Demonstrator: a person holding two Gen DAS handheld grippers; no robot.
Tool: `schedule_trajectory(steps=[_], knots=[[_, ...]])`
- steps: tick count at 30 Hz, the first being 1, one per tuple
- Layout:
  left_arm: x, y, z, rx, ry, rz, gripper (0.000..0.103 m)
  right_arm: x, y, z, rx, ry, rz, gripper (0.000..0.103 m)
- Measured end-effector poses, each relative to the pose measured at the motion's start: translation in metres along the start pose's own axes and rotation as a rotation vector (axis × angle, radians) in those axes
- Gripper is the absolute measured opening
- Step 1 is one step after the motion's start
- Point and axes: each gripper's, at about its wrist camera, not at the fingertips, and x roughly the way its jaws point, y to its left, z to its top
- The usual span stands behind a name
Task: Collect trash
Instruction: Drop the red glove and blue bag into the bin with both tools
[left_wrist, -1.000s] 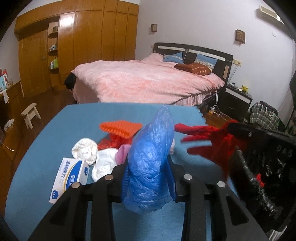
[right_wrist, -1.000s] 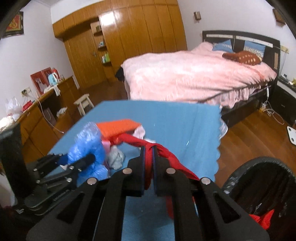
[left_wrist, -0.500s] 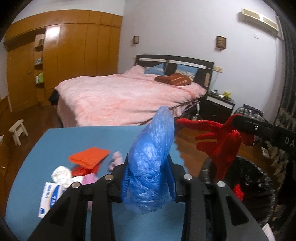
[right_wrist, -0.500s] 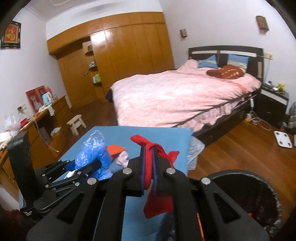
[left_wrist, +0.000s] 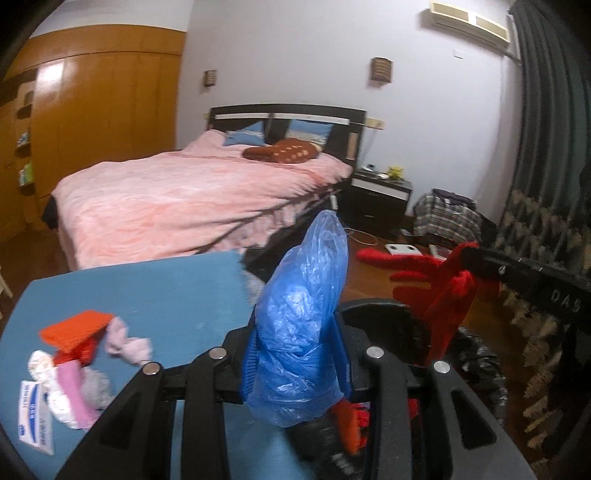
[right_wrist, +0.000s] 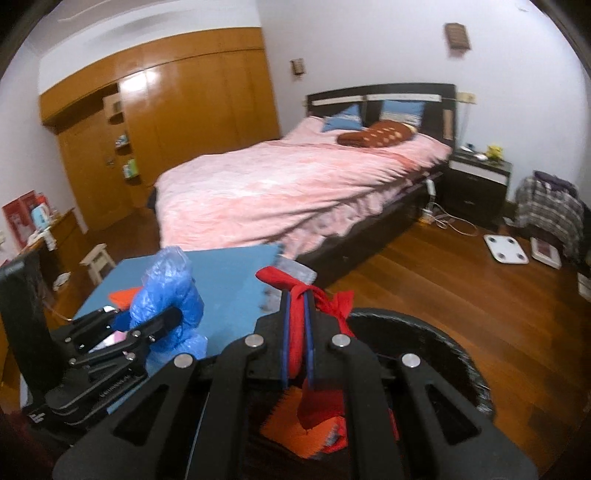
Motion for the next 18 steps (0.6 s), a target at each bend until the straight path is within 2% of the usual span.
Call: schedule_trajectory(steps=[6, 8, 9, 10, 11, 13, 14, 16, 17, 18], knots=[[0.020, -0.033, 0.000, 0.017, 0.018, -0.062, 0.034, 0.001, -0.037, -0.020, 0.052, 0.027, -0.081, 0.006], [0.028, -0.041, -0.001, 0.021, 0.034, -0.092, 0.037, 0.004, -0.048, -0.025, 0.069, 0.039, -0.104, 0.010], [0.031, -0.045, -0.001, 0.023, 0.040, -0.097, 0.040, 0.004, -0.052, -0.029, 0.076, 0.043, -0.121, 0.011], [0.034, -0.048, -0.002, 0.025, 0.044, -0.104, 0.050, 0.004, -0.056, -0.032, 0.082, 0.049, -0.134, 0.016], [0.037, -0.049, -0.002, 0.027, 0.050, -0.114, 0.054, 0.003, -0.058, -0.034, 0.084, 0.048, -0.144, 0.020], [0.039, -0.050, -0.003, 0.028, 0.051, -0.114, 0.067, 0.002, -0.060, -0.037, 0.087, 0.044, -0.168, 0.042], [0.038, -0.049, -0.003, 0.029, 0.049, -0.111, 0.069, 0.001, -0.061, -0.038, 0.087, 0.038, -0.179, 0.048], [0.037, -0.046, -0.003, 0.025, 0.043, -0.090, 0.082, -0.002, -0.061, -0.040, 0.087, 0.022, -0.194, 0.072], [0.036, -0.044, -0.003, 0.021, 0.040, -0.082, 0.084, -0.003, -0.060, -0.039, 0.086, 0.013, -0.203, 0.080], [0.034, -0.041, -0.002, 0.017, 0.036, -0.071, 0.088, -0.003, -0.060, -0.039, 0.085, 0.006, -0.211, 0.092]])
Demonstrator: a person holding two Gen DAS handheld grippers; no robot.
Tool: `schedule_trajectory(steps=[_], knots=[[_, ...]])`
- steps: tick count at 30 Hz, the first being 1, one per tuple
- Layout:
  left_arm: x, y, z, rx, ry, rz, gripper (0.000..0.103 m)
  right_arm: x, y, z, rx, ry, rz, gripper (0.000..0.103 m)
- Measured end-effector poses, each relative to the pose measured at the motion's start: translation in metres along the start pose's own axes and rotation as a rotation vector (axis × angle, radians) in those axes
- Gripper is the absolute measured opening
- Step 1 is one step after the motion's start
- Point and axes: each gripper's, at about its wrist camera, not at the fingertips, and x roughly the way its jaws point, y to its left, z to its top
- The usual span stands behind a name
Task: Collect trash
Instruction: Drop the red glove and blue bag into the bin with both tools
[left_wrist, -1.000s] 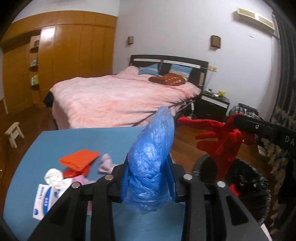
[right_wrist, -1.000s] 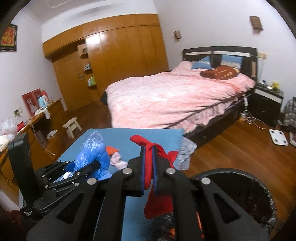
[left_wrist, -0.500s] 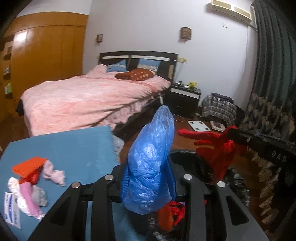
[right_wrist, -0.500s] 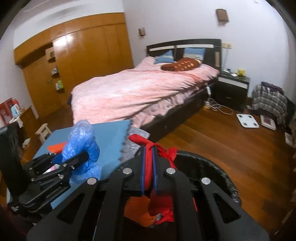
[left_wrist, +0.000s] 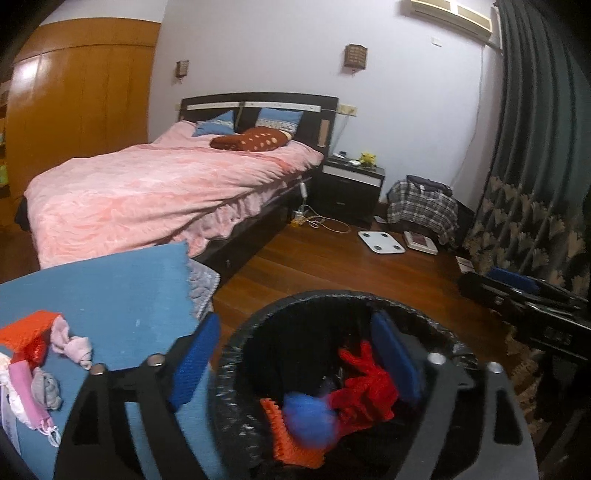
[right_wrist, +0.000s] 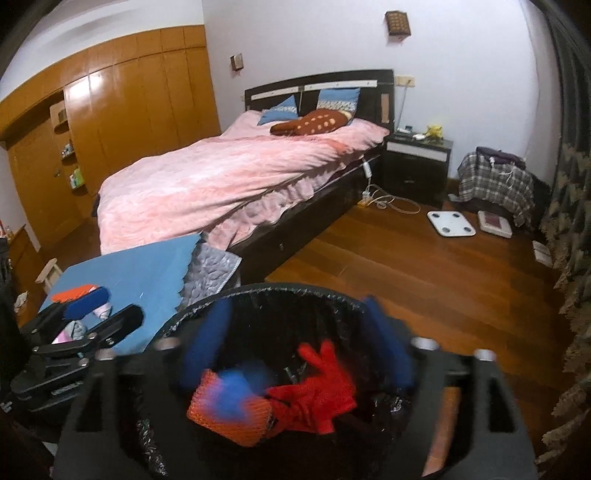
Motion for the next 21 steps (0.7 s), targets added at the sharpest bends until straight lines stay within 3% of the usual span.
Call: schedule_trajectory(steps=[4, 10, 21], knots=[[-0.012, 0.020, 0.000, -0.015, -0.013, 0.059, 0.096, -0.004, 0.006, 0.002, -0.005, -0.035, 0.002, 0.097], [-0.032, 0.056, -0.004, -0.044, -0.022, 0.140, 0.097, -0.003, 0.028, 0.007, -0.007, -0.039, 0.047, 0.098], [-0.069, 0.125, -0.021, -0.105, -0.027, 0.282, 0.097, 0.018, 0.123, 0.008, -0.081, -0.009, 0.203, 0.098]])
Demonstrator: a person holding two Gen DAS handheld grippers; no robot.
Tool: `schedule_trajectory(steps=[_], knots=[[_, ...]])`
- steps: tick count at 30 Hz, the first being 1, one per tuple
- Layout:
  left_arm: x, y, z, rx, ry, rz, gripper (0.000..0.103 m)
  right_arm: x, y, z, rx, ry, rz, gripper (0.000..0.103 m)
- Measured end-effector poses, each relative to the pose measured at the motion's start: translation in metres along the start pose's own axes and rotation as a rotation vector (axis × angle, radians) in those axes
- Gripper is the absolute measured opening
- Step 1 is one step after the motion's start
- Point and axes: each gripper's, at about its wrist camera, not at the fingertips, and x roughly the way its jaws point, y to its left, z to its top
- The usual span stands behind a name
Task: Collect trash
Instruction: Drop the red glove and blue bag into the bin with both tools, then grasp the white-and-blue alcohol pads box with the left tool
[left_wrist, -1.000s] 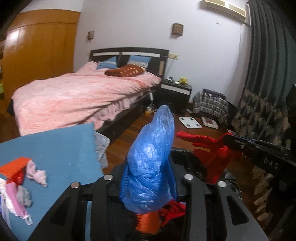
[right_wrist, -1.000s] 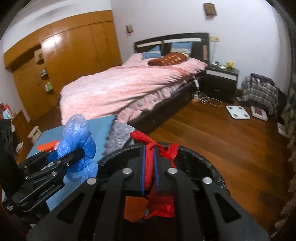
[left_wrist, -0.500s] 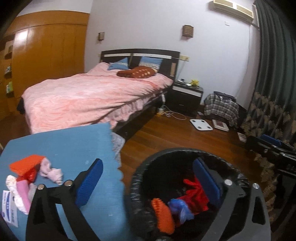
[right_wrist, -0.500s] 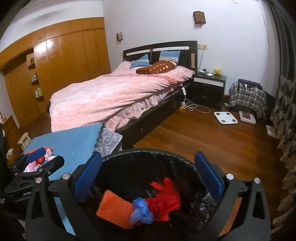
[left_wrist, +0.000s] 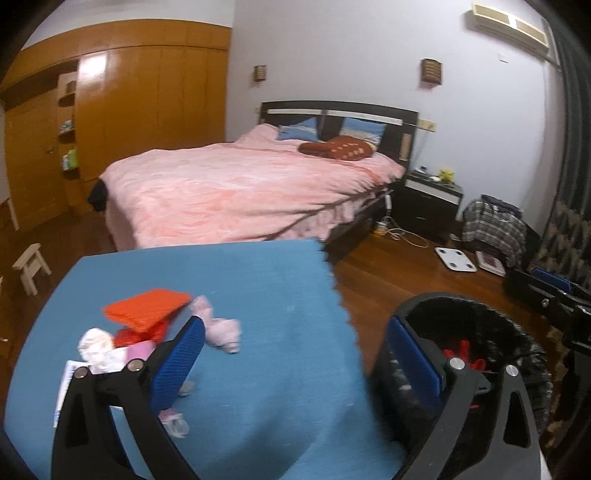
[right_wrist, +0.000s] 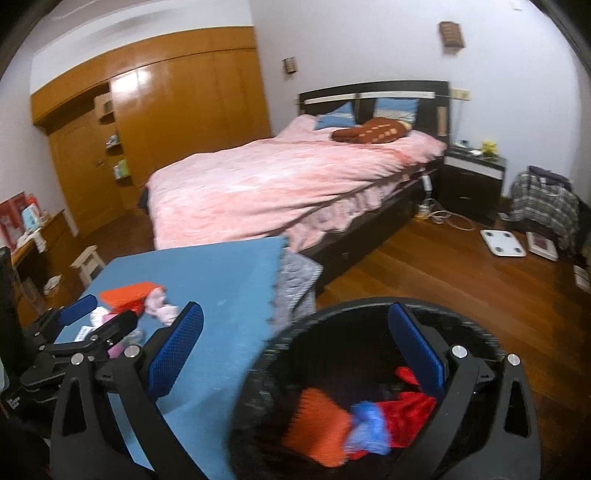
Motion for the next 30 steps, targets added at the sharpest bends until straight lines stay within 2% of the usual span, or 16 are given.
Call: schedule_trajectory(steps=[12, 21, 26, 30], knots=[[-0.020, 0.097, -0.027, -0.075, 0.011, 0.172, 0.097, 0.049, 0.105, -0.013, -0.096, 0.053, 0.150, 0.098], [-0.023, 0.171, -0.064, -0.118, 0.066, 0.322, 0.097, 0.078, 0.153, -0.041, -0.146, 0.115, 0.195, 0.098], [-0.017, 0.190, -0.083, -0.145, 0.107, 0.350, 0.095, 0.094, 0.168, -0.057, -0.156, 0.152, 0.199, 0.098], [-0.009, 0.199, -0.095, -0.160, 0.145, 0.342, 0.092, 0.105, 0.172, -0.065, -0.157, 0.174, 0.199, 0.098]])
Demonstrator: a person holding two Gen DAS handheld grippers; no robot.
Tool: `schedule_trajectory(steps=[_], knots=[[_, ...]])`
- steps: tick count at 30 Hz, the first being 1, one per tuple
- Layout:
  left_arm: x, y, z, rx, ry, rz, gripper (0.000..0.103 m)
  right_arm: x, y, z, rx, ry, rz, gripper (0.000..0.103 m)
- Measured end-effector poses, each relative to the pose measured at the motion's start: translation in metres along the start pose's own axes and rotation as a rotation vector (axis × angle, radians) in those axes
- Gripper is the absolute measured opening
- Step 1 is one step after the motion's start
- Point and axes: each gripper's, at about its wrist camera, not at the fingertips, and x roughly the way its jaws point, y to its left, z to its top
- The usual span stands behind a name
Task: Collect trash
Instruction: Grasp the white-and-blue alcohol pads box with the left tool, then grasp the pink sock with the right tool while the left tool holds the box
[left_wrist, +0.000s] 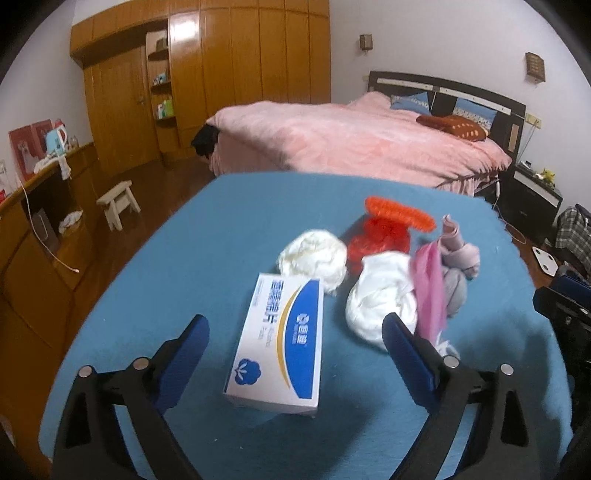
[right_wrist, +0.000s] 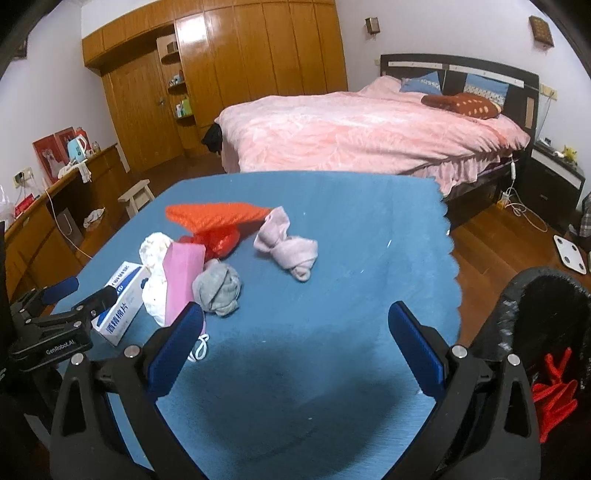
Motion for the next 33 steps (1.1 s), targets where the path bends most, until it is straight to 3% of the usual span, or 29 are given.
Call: schedule_trajectory(steps=[11, 14, 18, 19, 25, 33], knots=[[0.025, 0.009, -0.012, -0.033, 0.091, -0.028, 0.086, 0.023, 0.011, -0.011, -0.034, 0.052, 0.002, 0.098], [0.031, 0.010, -0.012, -0.043, 0.112, -0.043, 0.079, 0.027, 0.014, -0.011, -0.038, 0.055, 0.010, 0.098], [0.037, 0.014, -0.013, -0.053, 0.141, -0.058, 0.056, 0.033, 0.018, -0.009, -0.048, 0.061, 0.012, 0.098], [0.038, 0.016, -0.013, -0.064, 0.143, -0.070, 0.056, 0.035, 0.018, -0.010, -0.048, 0.064, 0.011, 0.098], [0.023, 0.017, -0.012, -0.078, 0.083, -0.060, 0.055, 0.043, 0.005, 0.001, -0.009, 0.055, -0.017, 0.098], [-0.002, 0.004, 0.014, -0.067, -0.025, -0.075, 0.055, 0.064, -0.009, 0.027, -0.003, 0.025, -0.058, 0.098]])
